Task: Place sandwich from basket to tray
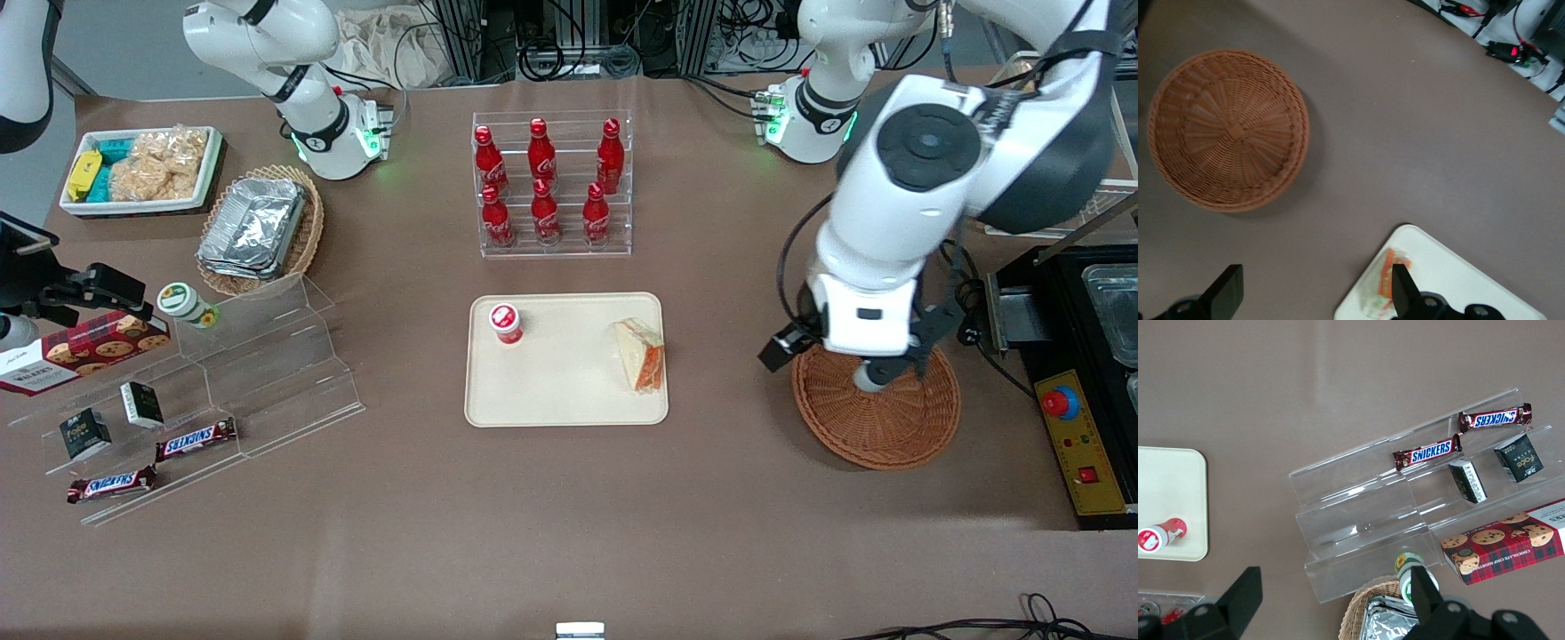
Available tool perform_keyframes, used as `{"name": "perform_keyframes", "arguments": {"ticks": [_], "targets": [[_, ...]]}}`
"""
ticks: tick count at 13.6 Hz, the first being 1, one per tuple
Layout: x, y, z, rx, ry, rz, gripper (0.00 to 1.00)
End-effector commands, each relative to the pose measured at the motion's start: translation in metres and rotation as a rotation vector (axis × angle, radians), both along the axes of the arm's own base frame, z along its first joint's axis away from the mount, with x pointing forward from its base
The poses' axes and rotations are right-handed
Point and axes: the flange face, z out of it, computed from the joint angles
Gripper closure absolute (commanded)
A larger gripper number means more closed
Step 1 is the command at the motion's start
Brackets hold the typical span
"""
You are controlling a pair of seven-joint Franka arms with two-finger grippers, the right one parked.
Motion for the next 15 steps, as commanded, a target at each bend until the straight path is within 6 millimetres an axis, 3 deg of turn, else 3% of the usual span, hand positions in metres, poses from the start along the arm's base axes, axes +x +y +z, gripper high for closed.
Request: {"name": "perform_keyframes", "arguments": {"ticks": [1, 5, 9, 15], "targets": [[-0.006, 0.049, 0.021, -0.005, 0.046, -0.108, 0.0], [-0.005, 0.096, 0.028, 0.016, 0.091, -0.252, 0.0], [-0.01, 0.139, 0.049, -0.01, 0.091, -0.358, 0.0], [-0.039, 0.188, 0.064, -0.017, 0.097, -0.49, 0.0]]}}
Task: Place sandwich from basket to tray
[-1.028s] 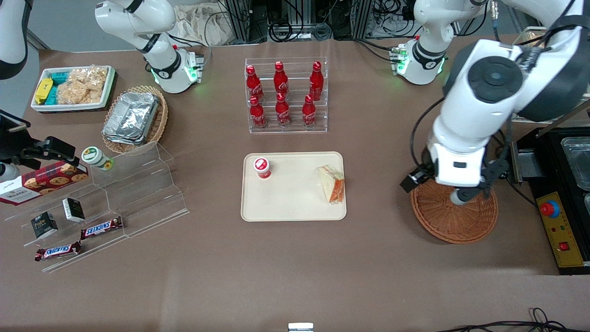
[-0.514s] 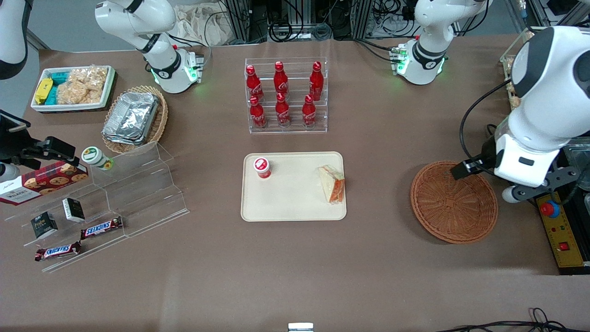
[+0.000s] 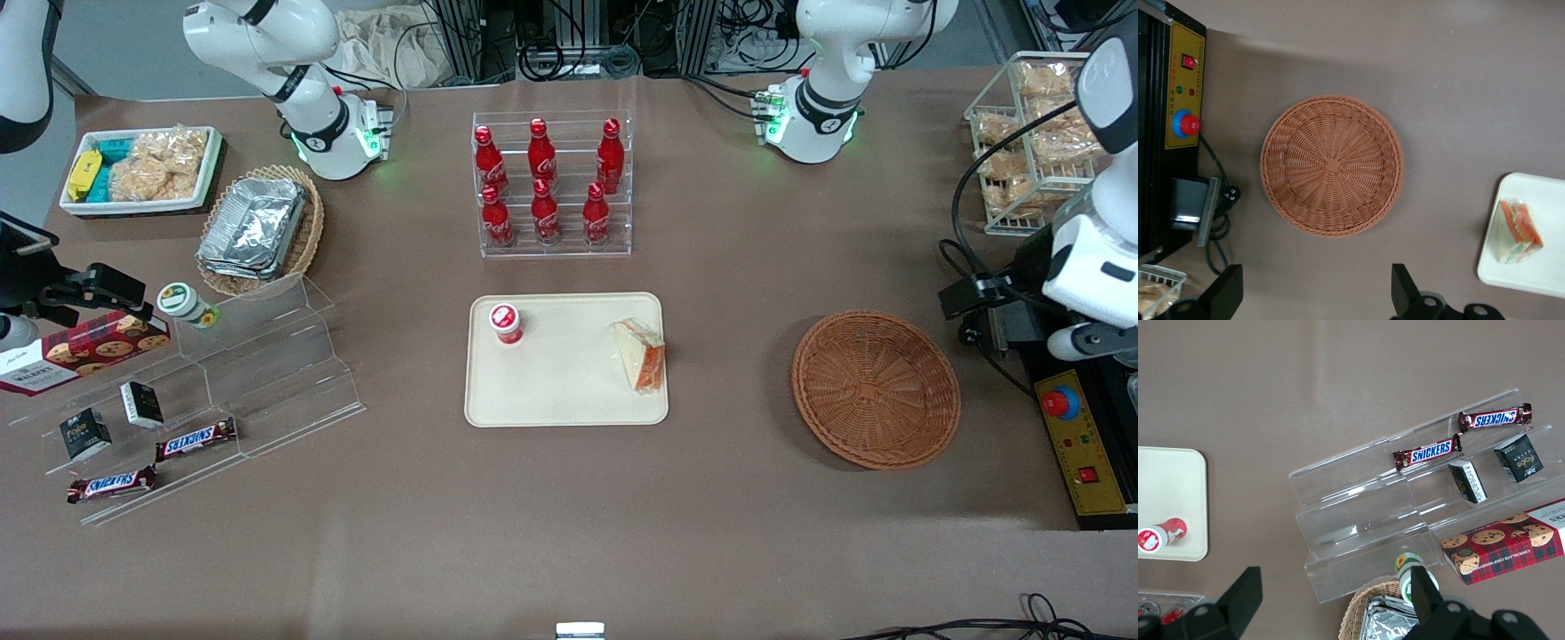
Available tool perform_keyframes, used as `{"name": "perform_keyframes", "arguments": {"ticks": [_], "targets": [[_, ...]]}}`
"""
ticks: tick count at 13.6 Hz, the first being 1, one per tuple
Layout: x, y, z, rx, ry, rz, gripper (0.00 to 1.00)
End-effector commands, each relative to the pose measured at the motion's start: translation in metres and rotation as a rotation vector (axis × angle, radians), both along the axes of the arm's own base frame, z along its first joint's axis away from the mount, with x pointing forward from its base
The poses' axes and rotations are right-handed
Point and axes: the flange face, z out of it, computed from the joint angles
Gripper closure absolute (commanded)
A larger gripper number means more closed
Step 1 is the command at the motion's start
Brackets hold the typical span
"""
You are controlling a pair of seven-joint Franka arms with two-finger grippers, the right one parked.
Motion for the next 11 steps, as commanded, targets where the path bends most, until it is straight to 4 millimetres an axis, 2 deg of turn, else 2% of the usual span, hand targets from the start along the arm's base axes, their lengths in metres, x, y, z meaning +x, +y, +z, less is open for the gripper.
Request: {"name": "perform_keyframes", "arguments": {"ticks": [1, 7, 9, 11], "targets": [[-0.029, 0.017, 0.005, -0.02, 0.007, -0.052, 0.0], [-0.071, 0.04, -0.005, -0.066, -0.072, -0.023, 0.0], [-0.071, 0.04, -0.007, -0.065, -0.078, -0.023, 0.0], [-0.062, 0.034, -0.008, -0.044, -0.074, -0.036, 0.0]]}}
